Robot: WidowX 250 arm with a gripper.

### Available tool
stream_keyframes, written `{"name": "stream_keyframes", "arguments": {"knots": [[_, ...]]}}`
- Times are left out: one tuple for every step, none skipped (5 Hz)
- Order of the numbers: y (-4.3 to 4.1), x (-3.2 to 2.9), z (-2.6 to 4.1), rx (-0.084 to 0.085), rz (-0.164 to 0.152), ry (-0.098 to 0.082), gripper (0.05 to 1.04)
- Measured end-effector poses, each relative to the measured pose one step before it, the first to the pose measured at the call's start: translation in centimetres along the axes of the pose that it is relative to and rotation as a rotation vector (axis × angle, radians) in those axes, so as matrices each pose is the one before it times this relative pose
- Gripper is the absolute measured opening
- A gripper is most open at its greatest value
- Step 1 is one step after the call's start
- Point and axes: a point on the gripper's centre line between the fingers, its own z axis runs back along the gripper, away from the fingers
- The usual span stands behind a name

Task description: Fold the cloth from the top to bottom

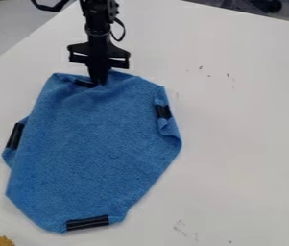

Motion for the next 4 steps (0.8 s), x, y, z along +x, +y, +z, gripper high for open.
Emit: {"name": "stream_keyframes", "arguments": {"knots": [[-1.538, -2.609, 4.259, 0.0659, 0.0611, -0.0621, 0.067], [-0.035, -4.446, 2.583, 0.0151, 0.1011, -0.0239, 0.067], [-0.208, -4.414, 0.945, -0.0253, 0.0692, -0.0155, 0.067], [0.100, -3.651, -0.878, -0.0228, 0.0431, 0.0549, 0.067]]}}
